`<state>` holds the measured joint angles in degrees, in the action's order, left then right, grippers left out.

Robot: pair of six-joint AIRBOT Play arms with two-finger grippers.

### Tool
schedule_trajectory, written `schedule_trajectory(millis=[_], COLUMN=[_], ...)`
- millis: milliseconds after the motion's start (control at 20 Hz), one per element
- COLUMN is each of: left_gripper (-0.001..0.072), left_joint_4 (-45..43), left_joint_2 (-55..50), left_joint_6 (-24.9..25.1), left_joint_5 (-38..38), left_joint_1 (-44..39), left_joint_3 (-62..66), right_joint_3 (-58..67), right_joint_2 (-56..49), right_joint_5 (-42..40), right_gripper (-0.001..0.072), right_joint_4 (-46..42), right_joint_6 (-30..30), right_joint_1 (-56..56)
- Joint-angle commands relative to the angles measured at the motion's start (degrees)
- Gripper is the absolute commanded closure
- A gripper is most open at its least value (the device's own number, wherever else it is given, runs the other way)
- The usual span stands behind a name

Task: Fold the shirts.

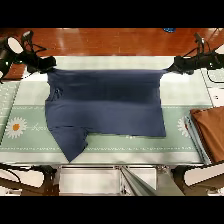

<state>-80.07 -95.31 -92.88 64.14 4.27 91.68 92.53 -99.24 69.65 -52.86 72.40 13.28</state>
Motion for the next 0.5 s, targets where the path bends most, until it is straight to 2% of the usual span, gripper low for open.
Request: schedule_trajectory(millis=[0,250,350,400,450], left_gripper=[0.0687,0.0687,0.0686,0.0646,0.0449], left_joint_4=[0.0,1.7,1.7,1.7,1.4], left_joint_2=[-0.5,-0.5,-0.5,-0.4,-0.4], left_joint_6=[4.4,4.3,4.1,3.0,2.7], left_joint_5=[8.4,5.4,5.6,6.9,10.0], left_joint_1=[1.2,0.7,0.7,0.7,0.8], left_joint_3=[-4.0,-16.1,-16.7,-16.6,-16.1], right_joint_3=[-2.5,-13.3,-14.5,-14.5,-14.5], right_joint_2=[-0.2,-0.2,-0.2,-0.1,0.3], right_joint_5=[7.1,2.6,2.0,2.3,2.9], right_gripper=[0.0688,0.0672,0.0473,0.033,0.0297], right_joint_4=[-5.6,-1.0,-0.1,0.0,0.0], right_joint_6=[-0.7,-0.4,0.5,2.3,2.8], right_joint_1=[0.0,0.1,0.1,0.1,0.1])
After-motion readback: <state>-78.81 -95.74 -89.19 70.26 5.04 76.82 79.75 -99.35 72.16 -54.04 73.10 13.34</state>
